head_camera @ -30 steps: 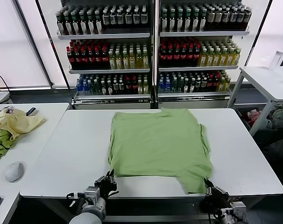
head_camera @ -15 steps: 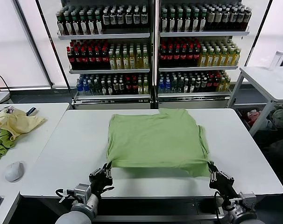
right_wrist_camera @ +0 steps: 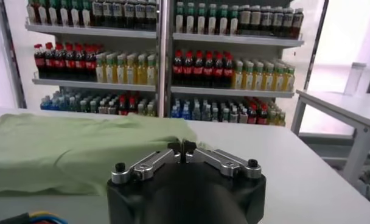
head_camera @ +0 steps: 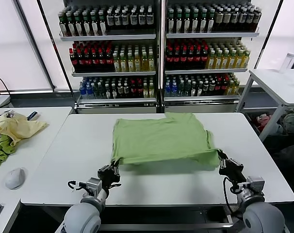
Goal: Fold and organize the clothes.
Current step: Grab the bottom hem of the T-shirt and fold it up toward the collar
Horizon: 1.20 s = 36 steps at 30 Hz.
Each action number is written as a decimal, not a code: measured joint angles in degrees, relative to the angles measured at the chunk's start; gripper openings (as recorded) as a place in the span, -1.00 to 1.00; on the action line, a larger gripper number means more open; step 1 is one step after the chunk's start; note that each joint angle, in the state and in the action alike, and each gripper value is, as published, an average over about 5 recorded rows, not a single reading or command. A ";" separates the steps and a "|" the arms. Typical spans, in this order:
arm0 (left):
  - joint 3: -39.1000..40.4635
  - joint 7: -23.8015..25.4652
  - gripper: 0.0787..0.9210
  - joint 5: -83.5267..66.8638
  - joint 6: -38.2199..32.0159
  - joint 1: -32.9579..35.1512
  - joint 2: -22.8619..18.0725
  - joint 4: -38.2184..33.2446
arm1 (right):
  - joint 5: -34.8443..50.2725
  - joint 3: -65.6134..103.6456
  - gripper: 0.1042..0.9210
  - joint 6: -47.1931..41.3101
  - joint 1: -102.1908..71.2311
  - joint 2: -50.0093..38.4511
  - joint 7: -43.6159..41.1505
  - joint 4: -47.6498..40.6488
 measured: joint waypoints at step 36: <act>2.96 -0.12 0.06 7.80 0.69 -8.75 -0.98 12.14 | -6.72 -6.27 0.00 -5.07 6.97 0.99 -0.76 -7.22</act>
